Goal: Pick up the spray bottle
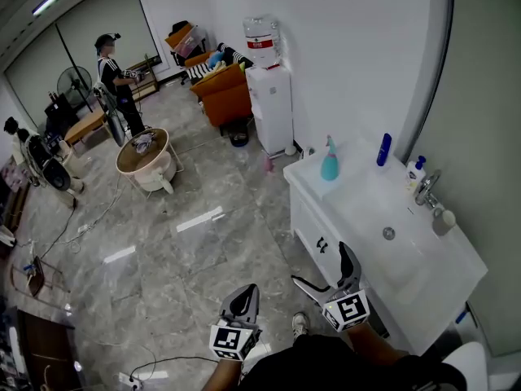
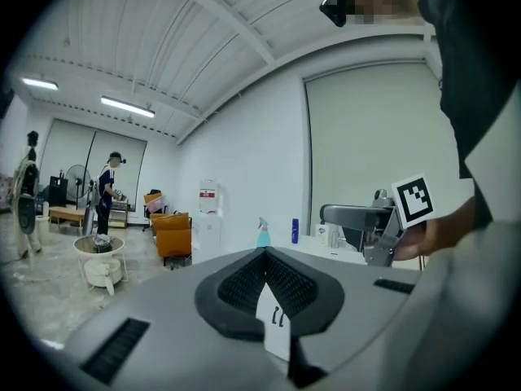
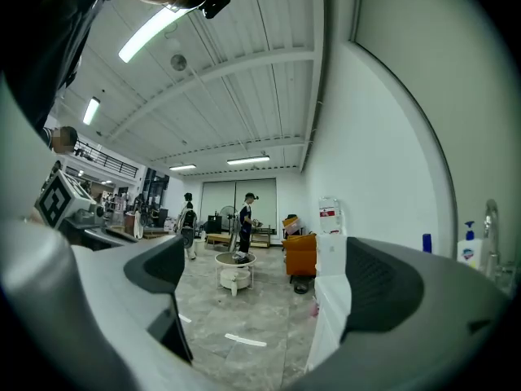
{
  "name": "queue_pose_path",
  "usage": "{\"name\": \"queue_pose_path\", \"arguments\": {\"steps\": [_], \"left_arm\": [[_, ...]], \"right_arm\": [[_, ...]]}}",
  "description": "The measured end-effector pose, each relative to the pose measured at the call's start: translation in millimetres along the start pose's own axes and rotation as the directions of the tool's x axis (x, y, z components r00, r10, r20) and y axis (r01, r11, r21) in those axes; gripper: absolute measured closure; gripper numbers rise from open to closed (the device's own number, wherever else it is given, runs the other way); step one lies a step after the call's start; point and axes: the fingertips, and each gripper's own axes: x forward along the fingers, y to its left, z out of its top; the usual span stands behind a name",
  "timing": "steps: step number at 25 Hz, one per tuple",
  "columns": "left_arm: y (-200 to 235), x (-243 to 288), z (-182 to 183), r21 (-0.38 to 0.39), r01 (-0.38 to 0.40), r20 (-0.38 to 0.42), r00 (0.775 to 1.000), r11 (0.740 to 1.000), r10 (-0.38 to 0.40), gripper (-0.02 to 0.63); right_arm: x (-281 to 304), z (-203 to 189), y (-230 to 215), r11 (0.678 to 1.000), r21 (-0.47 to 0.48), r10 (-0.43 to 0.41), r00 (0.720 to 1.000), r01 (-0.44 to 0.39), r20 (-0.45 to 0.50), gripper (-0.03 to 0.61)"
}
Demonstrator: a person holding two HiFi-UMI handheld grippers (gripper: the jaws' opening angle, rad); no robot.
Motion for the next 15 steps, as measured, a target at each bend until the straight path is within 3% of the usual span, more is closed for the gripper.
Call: {"name": "queue_pose_path", "arguments": {"steps": [15], "left_arm": [[22,118,25,-0.018,0.031,0.011,0.999,0.999,-0.031,0.618]], "right_arm": [[70,-21,-85,1.000,0.003,0.001,0.999,0.000,-0.036,-0.012]]}}
